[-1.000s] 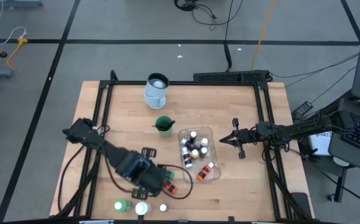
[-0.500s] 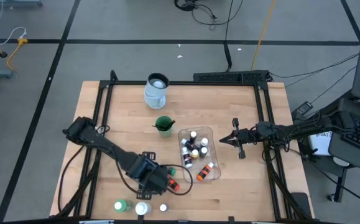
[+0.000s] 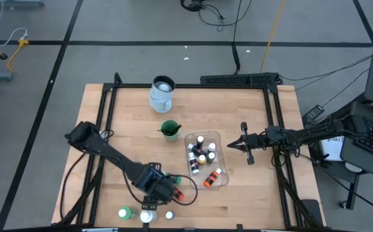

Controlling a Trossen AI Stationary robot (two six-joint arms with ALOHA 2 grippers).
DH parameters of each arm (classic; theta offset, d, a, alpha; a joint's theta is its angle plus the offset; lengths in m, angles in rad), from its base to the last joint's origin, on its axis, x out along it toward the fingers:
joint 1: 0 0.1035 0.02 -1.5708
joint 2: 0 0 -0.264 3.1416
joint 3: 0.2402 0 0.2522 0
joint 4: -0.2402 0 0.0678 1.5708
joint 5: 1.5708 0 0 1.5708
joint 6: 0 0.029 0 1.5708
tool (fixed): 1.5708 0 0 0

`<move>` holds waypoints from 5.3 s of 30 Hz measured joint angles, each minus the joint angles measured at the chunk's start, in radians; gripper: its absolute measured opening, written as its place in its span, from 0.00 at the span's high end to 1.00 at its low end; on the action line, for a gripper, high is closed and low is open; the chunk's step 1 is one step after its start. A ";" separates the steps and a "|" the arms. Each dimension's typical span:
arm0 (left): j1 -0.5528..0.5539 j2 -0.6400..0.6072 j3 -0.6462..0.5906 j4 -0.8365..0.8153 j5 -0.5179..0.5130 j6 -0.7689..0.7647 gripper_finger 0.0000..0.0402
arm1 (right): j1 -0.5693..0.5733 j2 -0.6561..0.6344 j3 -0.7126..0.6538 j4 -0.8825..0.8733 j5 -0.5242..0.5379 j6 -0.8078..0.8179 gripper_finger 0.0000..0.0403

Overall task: Pick & Place Paint Supplies
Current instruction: Put the small gray paint bottle into the transparent bin

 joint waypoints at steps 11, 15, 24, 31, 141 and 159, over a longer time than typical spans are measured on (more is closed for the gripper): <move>0.012 0.000 -0.044 0.082 0.005 -0.008 0.36 | 0.000 0.000 0.000 0.015 0.000 -0.015 0.99; 0.023 0.000 -0.044 0.076 -0.008 -0.022 0.41 | 0.000 0.000 0.000 0.015 0.000 -0.015 0.99; 0.034 0.000 -0.044 0.063 0.023 -0.018 0.69 | 0.000 0.000 0.000 0.014 0.000 -0.015 0.99; 0.036 0.000 -0.032 0.064 0.044 0.061 0.75 | 0.000 0.000 0.000 0.014 0.000 -0.015 0.99; 0.029 -0.543 -0.230 0.042 -0.350 -0.205 0.96 | 0.000 0.003 0.000 0.000 0.000 -0.023 0.99; 0.007 -0.560 -0.477 0.496 -0.292 -0.143 0.93 | 0.000 0.002 0.000 0.000 0.000 -0.023 0.99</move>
